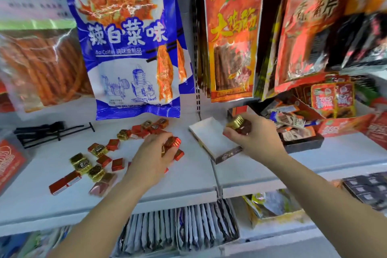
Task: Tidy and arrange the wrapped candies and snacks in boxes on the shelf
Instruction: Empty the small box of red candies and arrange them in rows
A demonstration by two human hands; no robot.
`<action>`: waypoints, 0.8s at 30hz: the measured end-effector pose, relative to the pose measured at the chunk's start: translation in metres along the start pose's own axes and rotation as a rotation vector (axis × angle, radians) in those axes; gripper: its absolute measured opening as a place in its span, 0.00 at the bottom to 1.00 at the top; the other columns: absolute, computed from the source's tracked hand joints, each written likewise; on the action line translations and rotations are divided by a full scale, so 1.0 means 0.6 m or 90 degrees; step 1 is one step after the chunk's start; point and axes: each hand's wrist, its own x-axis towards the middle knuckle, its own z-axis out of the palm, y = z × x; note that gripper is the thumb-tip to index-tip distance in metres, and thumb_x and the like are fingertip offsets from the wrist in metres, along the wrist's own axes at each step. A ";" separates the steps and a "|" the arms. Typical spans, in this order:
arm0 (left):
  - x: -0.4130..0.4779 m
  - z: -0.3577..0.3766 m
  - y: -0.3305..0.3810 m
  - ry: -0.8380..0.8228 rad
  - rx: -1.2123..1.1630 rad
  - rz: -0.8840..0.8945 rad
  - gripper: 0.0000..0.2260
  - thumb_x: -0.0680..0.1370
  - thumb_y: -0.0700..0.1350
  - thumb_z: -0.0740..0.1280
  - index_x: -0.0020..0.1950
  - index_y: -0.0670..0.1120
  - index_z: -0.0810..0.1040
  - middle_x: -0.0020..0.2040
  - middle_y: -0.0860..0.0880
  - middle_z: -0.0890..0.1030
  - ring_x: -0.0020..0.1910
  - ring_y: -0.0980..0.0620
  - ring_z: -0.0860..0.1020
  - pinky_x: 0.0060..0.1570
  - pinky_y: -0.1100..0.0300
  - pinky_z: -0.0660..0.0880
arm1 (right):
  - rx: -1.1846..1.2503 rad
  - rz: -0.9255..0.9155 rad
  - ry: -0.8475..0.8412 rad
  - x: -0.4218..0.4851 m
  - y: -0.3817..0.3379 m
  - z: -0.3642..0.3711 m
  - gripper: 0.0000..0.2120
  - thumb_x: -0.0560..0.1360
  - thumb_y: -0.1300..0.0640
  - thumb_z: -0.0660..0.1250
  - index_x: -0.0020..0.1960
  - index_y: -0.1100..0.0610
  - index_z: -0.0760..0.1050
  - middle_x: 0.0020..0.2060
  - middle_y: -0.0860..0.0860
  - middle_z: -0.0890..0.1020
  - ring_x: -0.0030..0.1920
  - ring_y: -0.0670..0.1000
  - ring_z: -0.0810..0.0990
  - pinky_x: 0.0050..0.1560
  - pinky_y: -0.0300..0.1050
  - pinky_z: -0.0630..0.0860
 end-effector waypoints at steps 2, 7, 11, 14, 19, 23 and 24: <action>0.005 0.029 0.046 -0.013 -0.050 0.032 0.17 0.81 0.55 0.64 0.70 0.55 0.72 0.59 0.51 0.75 0.56 0.52 0.75 0.51 0.60 0.72 | -0.020 0.056 0.071 -0.007 0.036 -0.046 0.10 0.72 0.48 0.75 0.39 0.53 0.78 0.29 0.43 0.79 0.31 0.41 0.76 0.28 0.34 0.64; 0.051 0.100 0.164 -0.058 -0.107 0.120 0.16 0.81 0.53 0.63 0.69 0.54 0.73 0.60 0.48 0.76 0.56 0.48 0.76 0.56 0.52 0.74 | -0.124 0.098 0.036 0.015 0.077 -0.073 0.14 0.72 0.46 0.73 0.34 0.50 0.73 0.28 0.47 0.78 0.32 0.49 0.77 0.29 0.41 0.66; 0.076 0.119 0.202 -0.054 -0.107 0.125 0.17 0.82 0.53 0.63 0.71 0.53 0.72 0.62 0.46 0.76 0.59 0.46 0.75 0.59 0.51 0.74 | -0.185 0.092 -0.046 0.057 0.075 -0.051 0.16 0.73 0.46 0.71 0.36 0.54 0.70 0.28 0.49 0.74 0.34 0.53 0.76 0.27 0.41 0.63; 0.094 0.130 0.211 -0.063 -0.122 0.126 0.16 0.82 0.54 0.63 0.70 0.55 0.73 0.59 0.46 0.77 0.53 0.47 0.78 0.55 0.54 0.74 | -0.121 0.104 -0.021 0.067 0.087 -0.049 0.17 0.79 0.45 0.64 0.59 0.58 0.76 0.42 0.55 0.83 0.42 0.56 0.81 0.37 0.45 0.70; 0.140 0.175 0.262 -0.078 -0.135 0.146 0.17 0.81 0.52 0.65 0.70 0.55 0.74 0.64 0.48 0.76 0.62 0.48 0.75 0.57 0.56 0.73 | -0.048 0.124 0.089 0.036 0.129 -0.070 0.15 0.83 0.55 0.55 0.65 0.56 0.75 0.50 0.56 0.84 0.50 0.58 0.81 0.44 0.48 0.73; 0.172 0.197 0.308 -0.092 -0.158 0.122 0.21 0.78 0.51 0.70 0.71 0.51 0.74 0.64 0.46 0.78 0.61 0.47 0.76 0.59 0.53 0.74 | 0.050 0.149 0.123 0.016 0.139 -0.082 0.11 0.81 0.57 0.60 0.60 0.55 0.78 0.47 0.50 0.84 0.49 0.51 0.81 0.49 0.47 0.75; 0.177 0.199 0.313 -0.100 -0.154 0.115 0.24 0.77 0.50 0.72 0.72 0.50 0.74 0.64 0.46 0.78 0.61 0.47 0.76 0.57 0.54 0.74 | 0.058 0.152 0.129 0.013 0.138 -0.085 0.10 0.81 0.57 0.61 0.59 0.55 0.78 0.46 0.48 0.83 0.48 0.51 0.80 0.49 0.46 0.75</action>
